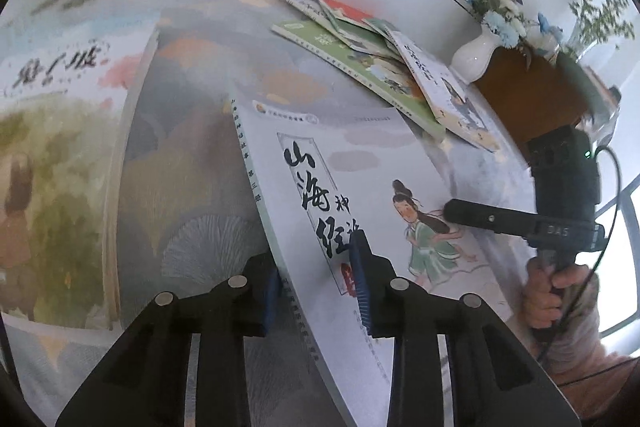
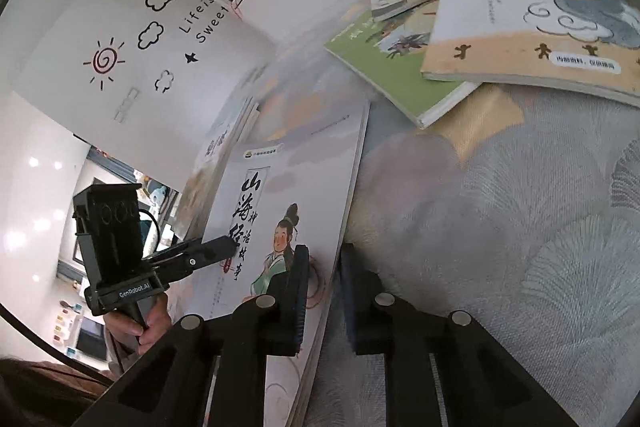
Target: Organize books
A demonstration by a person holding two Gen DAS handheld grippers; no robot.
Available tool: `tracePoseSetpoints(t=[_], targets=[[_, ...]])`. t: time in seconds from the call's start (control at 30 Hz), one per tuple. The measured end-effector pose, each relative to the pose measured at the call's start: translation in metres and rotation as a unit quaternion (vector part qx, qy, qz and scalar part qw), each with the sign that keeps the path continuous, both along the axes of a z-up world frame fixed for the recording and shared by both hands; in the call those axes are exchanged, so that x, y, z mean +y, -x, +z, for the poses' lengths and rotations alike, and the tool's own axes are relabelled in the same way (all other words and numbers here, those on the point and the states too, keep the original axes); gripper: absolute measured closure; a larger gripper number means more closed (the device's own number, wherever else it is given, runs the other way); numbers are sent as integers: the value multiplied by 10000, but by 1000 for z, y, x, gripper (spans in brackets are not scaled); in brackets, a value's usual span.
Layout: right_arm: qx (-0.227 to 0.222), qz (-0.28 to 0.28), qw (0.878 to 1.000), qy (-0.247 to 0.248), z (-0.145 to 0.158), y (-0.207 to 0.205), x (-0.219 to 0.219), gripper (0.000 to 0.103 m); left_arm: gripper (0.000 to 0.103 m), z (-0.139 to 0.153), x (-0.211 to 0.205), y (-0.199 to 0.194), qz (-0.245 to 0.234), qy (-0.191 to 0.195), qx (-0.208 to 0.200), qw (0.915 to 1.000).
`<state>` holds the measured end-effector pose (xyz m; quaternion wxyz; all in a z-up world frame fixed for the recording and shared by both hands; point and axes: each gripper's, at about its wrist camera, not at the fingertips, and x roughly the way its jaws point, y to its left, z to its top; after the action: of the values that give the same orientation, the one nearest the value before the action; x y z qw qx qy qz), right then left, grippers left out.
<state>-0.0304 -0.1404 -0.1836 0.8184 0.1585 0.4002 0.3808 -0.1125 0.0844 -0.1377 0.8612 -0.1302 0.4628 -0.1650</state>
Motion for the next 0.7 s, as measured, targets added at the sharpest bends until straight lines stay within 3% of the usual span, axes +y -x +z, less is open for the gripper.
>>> tracePoseSetpoints(t=[0.7], targets=[[-66,24,10000,20,0,-2,2,89,72,-1,-1,5,25,-86,-221,9997]])
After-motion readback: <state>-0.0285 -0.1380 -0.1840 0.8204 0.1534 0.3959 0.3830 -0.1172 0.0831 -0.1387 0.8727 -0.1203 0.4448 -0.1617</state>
